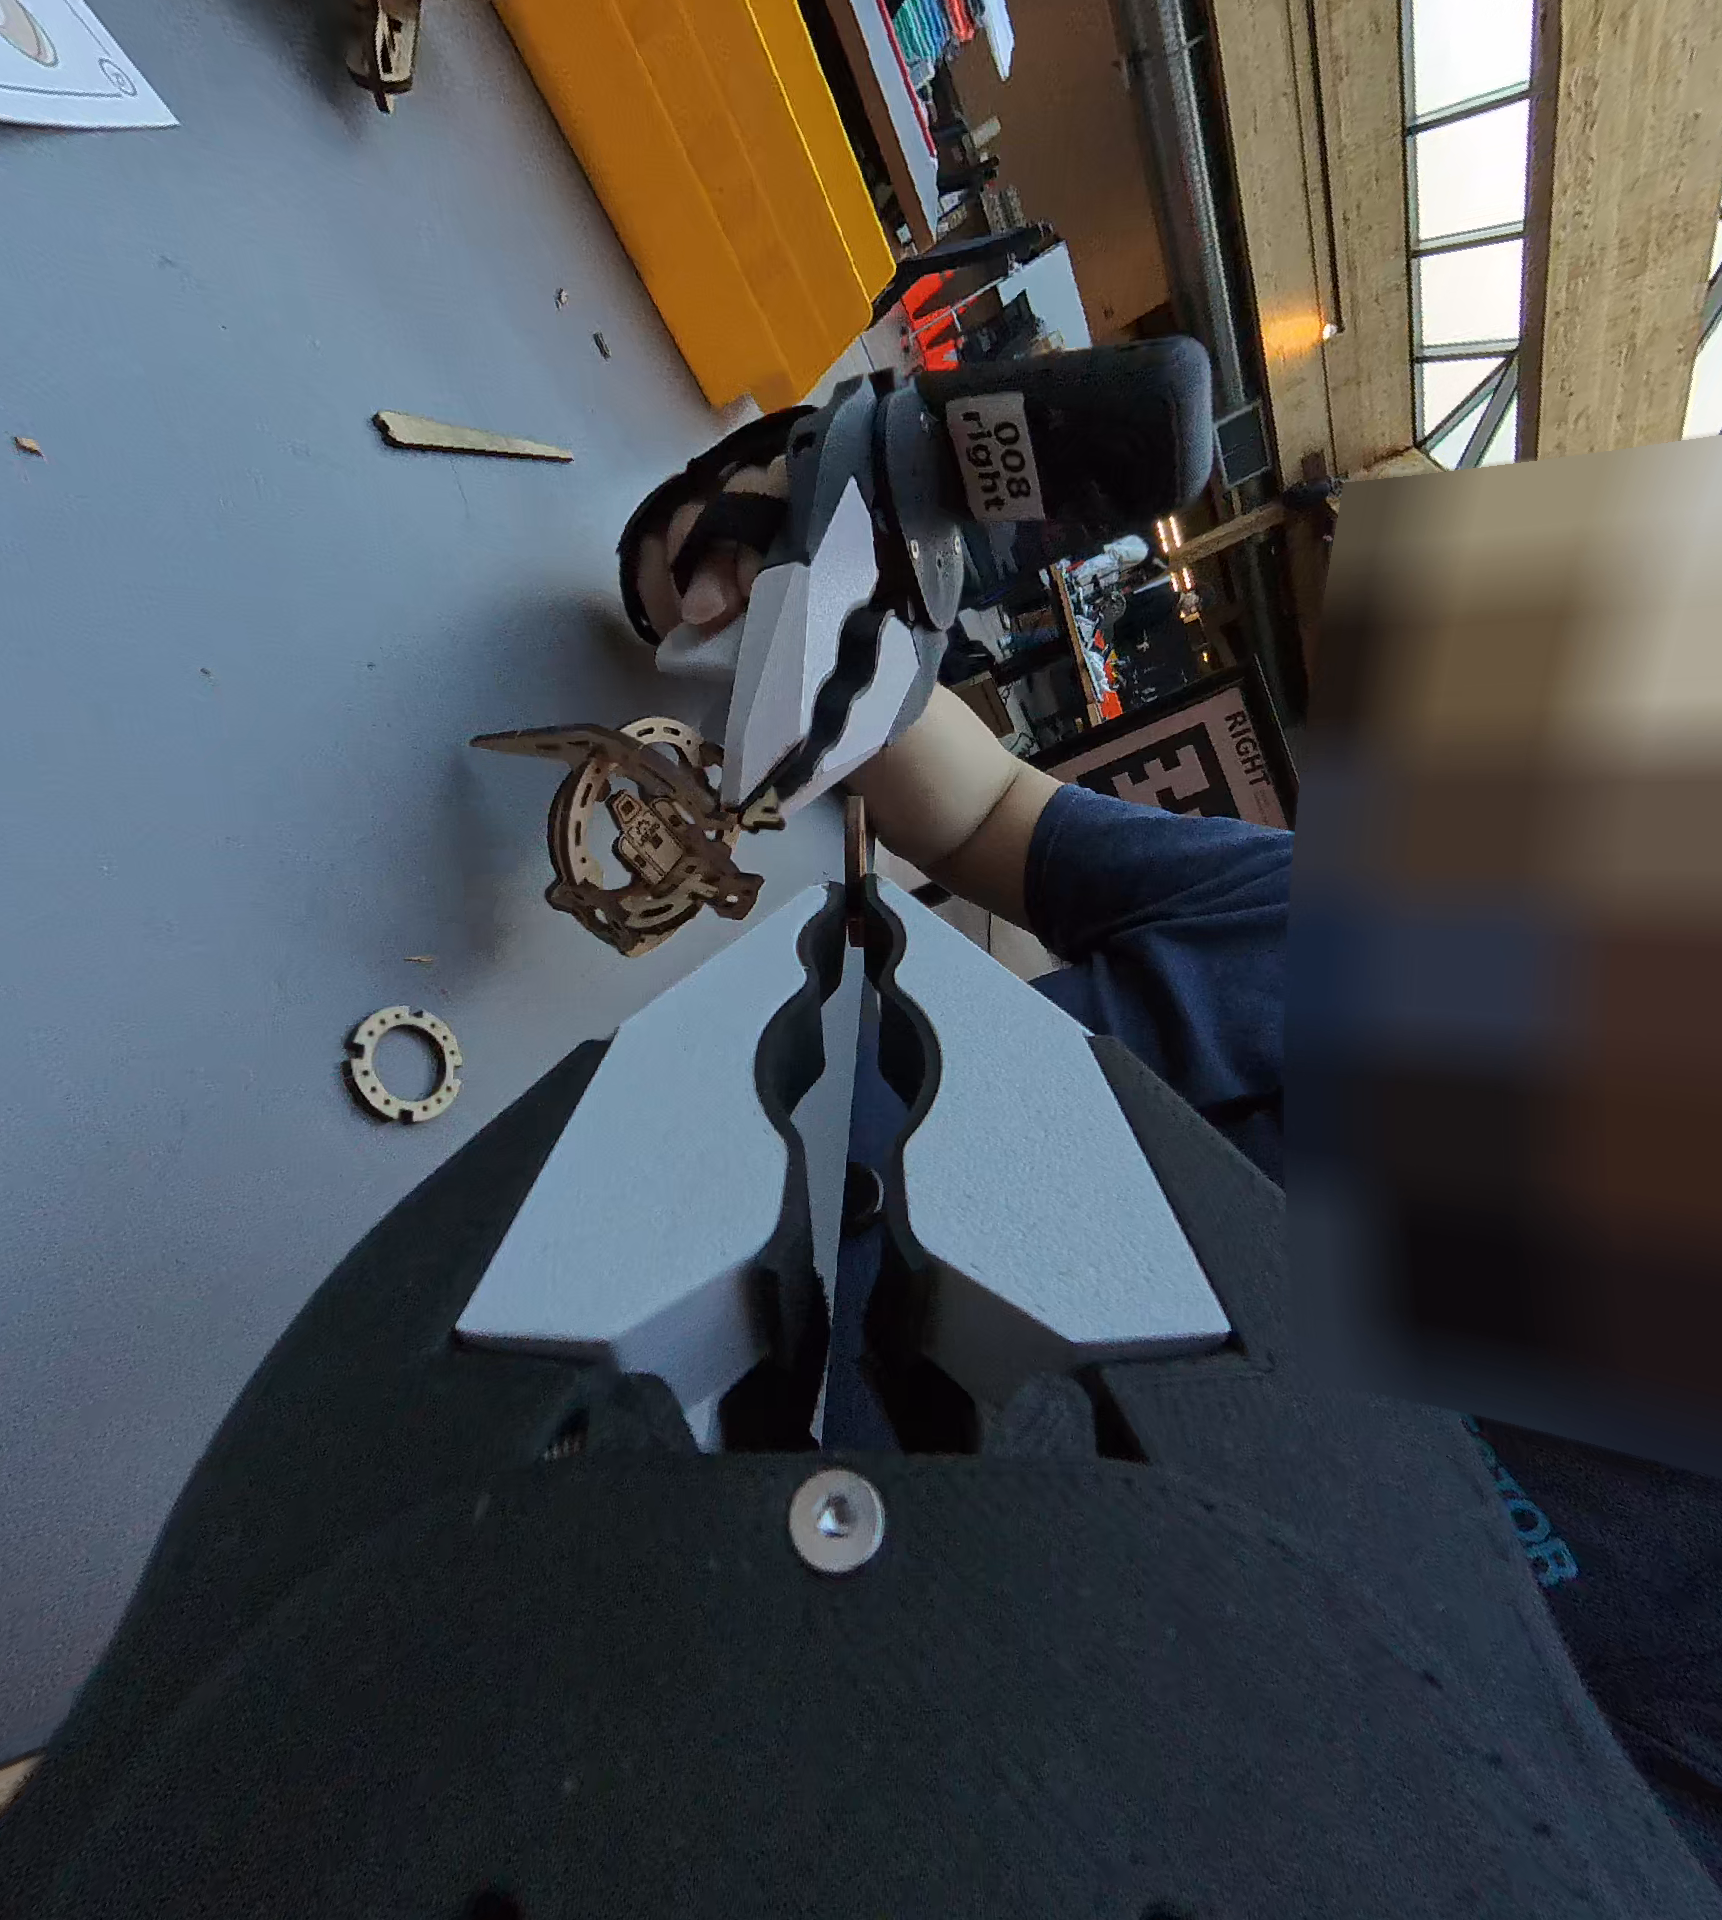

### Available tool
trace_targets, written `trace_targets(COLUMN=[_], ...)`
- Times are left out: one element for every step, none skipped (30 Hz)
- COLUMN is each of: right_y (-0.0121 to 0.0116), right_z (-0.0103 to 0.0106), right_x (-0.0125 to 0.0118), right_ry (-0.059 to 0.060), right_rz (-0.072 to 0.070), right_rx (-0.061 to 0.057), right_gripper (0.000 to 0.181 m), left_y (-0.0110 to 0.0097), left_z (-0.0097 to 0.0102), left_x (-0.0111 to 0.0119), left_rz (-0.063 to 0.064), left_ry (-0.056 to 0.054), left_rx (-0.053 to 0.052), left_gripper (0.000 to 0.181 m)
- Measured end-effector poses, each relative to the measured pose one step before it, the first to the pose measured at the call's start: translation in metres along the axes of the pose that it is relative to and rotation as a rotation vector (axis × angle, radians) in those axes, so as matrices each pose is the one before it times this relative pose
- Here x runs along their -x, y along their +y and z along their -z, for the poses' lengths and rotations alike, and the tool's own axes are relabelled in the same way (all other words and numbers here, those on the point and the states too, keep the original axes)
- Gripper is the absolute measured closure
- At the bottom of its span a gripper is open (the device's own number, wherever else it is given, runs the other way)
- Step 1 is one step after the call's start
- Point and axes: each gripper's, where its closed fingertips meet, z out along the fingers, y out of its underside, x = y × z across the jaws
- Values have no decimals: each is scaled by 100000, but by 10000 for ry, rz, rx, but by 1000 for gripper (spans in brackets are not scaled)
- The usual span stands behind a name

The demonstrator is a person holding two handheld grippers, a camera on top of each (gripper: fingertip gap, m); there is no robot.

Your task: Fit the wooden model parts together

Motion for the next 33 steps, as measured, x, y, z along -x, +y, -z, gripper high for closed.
trace_targets(right_y=[-306,-168,-88,-129,-217,-222,-174,-119,-206,-248,-249,-242,-229,-216,-210,-132,-127,-125,-85,-52,-44,-53,-86,-89,-84,-87,-46,-69,-107,-68,-50,-88,-79], right_z=[132,113,72,20,-7,-48,-69,-77,-51,-31,-8,14,32,55,41,34,46,50,50,43,42,33,39,52,54,41,42,38,44,47,41,34,18], right_x=[8,78,86,108,151,170,109,6,70,34,-32,-57,-24,-20,49,18,-33,12,23,-5,35,56,31,19,33,1,-1,71,78,-4,6,23,18], right_ry=[-30,-43,-13,13,26,22,37,88,39,51,82,100,71,52,1,13,37,4,-6,11,-10,-32,-22,-18,-27,2,6,-38,-36,13,14,-10,-9], right_rz=[-5,41,105,186,239,219,149,102,93,80,103,138,116,77,45,17,20,7,-4,16,20,-6,-21,-29,-29,1,19,12,9,19,7,-14,-24], right_rx=[-249,-136,-67,-73,-86,-43,21,58,2,-31,-19,-25,-38,-59,-74,-37,-46,-64,-36,-15,-13,-27,-50,-48,-45,-45,-26,-33,-53,-33,-26,-54,-48], right_gripper=[181,181,181,181,181,181,181,181,181,181,181,181,181,181,181,181,181,181,181,181,181,181,181,181,181,181,181,181,181,181,181,181,181], left_y=[154,124,126,151,191,84,-35,-26,101,210,169,16,-125,-169,-112,-14,29,0,-12,-13,13,34,38,39,-1,-35,-28,11,38,10,-5,4,15], left_z=[60,-6,-108,-234,-336,-340,-319,-302,-288,-283,-241,-179,-79,-20,8,-18,-49,-67,-61,-41,-33,-13,3,17,15,15,9,-7,-11,0,16,8,-9], left_x=[-100,12,98,36,-163,-363,-436,-328,-76,112,53,-75,-161,-173,-107,-26,-64,-109,-89,-54,-52,-77,-54,-52,-48,-38,-31,-38,-42,-35,-36,-75,-66], left_rz=[46,69,66,30,-4,-38,-47,-53,-86,-111,-101,-44,-6,-25,-62,-58,-25,3,13,5,-5,4,22,34,43,47,42,43,72,76,53,35,30], left_ry=[123,94,58,96,188,274,271,167,-32,-173,-155,-62,-3,5,-39,-69,-20,23,13,-14,-15,-1,-5,-7,-1,5,5,13,20,13,12,23,17], left_rx=[-91,-121,-113,-85,-44,-86,-131,-82,28,138,131,47,-37,-48,-6,68,83,48,41,40,53,67,62,56,35,6,2,25,37,12,3,9,15], left_gripper=[180,181,181,181,181,181,181,181,181,181,180,181,181,181,181,181,180,181,181,180,180,180,181,181,181,180,180,180,180,180,180,180,180])
